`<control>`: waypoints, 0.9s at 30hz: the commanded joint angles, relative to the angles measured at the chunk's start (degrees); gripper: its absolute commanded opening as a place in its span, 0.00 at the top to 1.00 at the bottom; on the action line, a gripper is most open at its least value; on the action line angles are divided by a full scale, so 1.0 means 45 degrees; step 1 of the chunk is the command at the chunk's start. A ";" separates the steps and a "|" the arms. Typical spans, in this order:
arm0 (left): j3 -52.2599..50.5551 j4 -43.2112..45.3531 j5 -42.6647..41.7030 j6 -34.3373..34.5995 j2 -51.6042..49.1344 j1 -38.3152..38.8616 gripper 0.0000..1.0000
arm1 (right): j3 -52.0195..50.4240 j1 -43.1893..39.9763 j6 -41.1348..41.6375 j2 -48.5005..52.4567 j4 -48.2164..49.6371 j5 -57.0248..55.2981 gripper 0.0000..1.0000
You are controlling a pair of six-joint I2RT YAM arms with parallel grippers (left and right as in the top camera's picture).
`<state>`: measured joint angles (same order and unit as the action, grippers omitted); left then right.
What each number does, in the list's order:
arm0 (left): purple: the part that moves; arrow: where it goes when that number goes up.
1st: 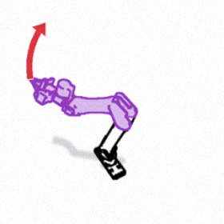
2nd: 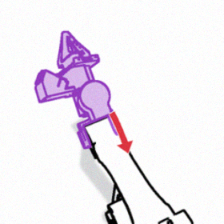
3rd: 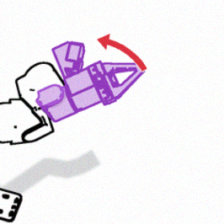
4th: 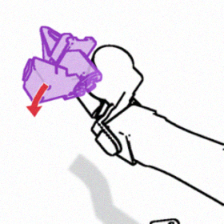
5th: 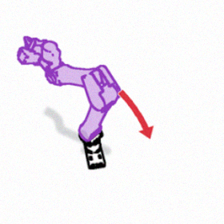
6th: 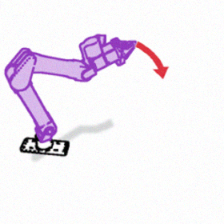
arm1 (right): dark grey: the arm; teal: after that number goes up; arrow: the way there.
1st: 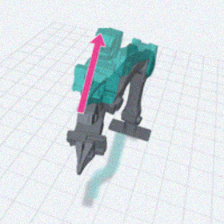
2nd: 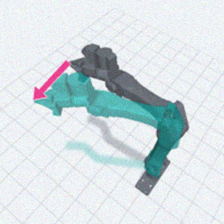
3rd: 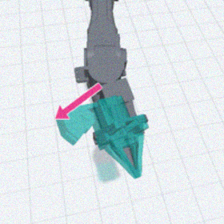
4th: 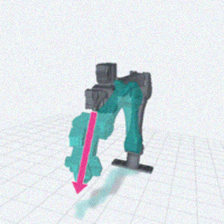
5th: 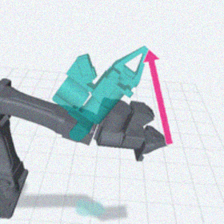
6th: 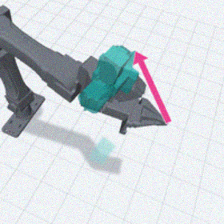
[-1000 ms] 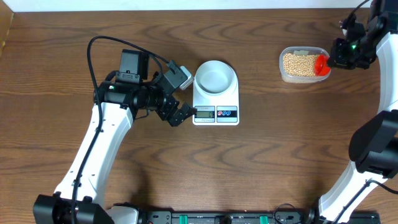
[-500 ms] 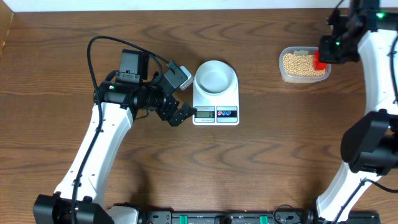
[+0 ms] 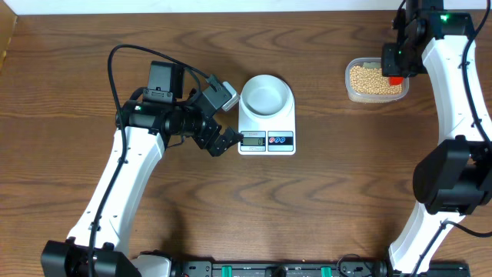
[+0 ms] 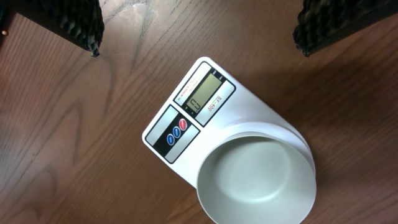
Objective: Scoop item into bowl and weigh 50g on scale
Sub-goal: 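Lower the red scoop with the right gripper into the soybean tub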
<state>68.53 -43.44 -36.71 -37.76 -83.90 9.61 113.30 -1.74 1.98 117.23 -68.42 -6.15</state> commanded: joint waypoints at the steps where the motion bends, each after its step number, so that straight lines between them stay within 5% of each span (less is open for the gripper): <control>1: -0.0112 -0.0019 0.0058 -0.0180 0.0000 0.0029 0.00 | 0.0287 0.0058 0.0306 0.0340 -0.0126 -0.0520 0.99; 27: -0.0112 -0.0019 0.0058 -0.0180 0.0000 0.0029 0.00 | 0.0287 -0.0024 0.0112 0.1413 -0.0219 0.0821 0.99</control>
<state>68.53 -43.44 -36.71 -37.76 -83.90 9.61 113.54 -1.52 2.74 122.54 -69.19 -5.28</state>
